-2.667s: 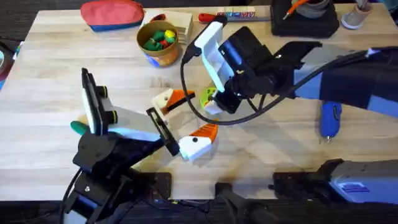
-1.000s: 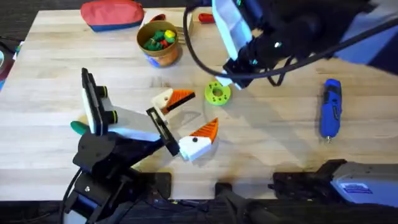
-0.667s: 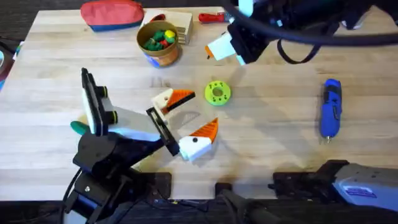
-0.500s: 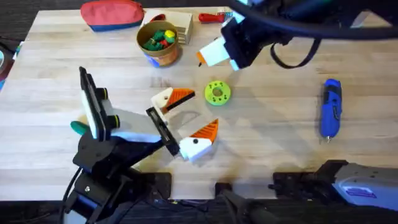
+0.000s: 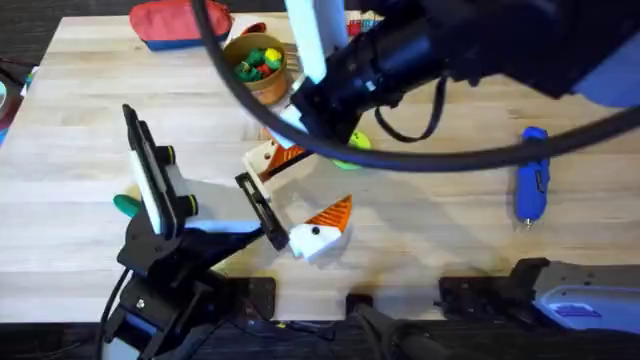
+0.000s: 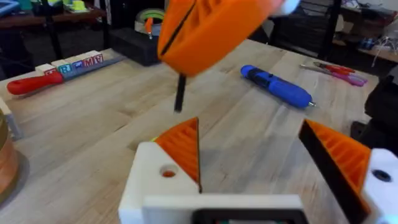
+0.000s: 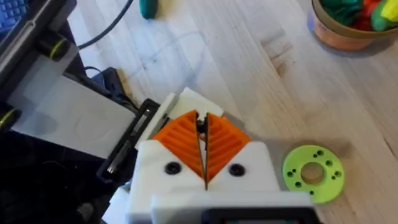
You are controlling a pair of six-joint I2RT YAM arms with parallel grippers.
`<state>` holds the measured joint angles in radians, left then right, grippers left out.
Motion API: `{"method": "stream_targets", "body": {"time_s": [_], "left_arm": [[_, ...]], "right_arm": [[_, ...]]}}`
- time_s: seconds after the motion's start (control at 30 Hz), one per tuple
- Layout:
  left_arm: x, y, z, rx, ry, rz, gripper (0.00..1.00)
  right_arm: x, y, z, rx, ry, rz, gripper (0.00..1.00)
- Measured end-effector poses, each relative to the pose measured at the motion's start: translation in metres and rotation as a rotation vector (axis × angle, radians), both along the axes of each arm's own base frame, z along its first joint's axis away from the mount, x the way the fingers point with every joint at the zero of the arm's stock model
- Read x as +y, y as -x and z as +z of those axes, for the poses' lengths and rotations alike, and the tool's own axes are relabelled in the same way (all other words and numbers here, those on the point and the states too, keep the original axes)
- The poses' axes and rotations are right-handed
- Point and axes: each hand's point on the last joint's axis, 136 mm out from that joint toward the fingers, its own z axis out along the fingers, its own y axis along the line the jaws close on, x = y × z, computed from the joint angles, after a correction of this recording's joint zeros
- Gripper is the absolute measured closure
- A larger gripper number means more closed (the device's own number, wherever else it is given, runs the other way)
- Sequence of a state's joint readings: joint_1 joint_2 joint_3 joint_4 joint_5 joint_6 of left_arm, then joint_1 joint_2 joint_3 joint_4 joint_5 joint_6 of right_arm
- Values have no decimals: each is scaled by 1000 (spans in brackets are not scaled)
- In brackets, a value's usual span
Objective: Pick up the gripper from the table and insert it into the empty holder that is missing its gripper. Then pick up a screw, insert it into the mounting hole, and use the screwdriver to tighten it. Finally, clean up the table by picking up the vegetable and placing it into the bucket.
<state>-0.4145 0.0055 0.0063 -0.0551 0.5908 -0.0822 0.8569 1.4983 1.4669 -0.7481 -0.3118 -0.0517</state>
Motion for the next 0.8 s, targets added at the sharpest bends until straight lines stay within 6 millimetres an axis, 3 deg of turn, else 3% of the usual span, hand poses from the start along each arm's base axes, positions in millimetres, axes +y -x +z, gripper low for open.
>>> {"method": "stream_targets", "body": {"time_s": [0.63, 0.8], "left_arm": [[0, 0, 0, -1, 0, -1, 13], [0, 0, 0, -1, -1, -1, 13]], "right_arm": [[16, 10, -15, 17, 25, 43, 998], [15, 5, -21, 6, 50, 24, 998]]}}
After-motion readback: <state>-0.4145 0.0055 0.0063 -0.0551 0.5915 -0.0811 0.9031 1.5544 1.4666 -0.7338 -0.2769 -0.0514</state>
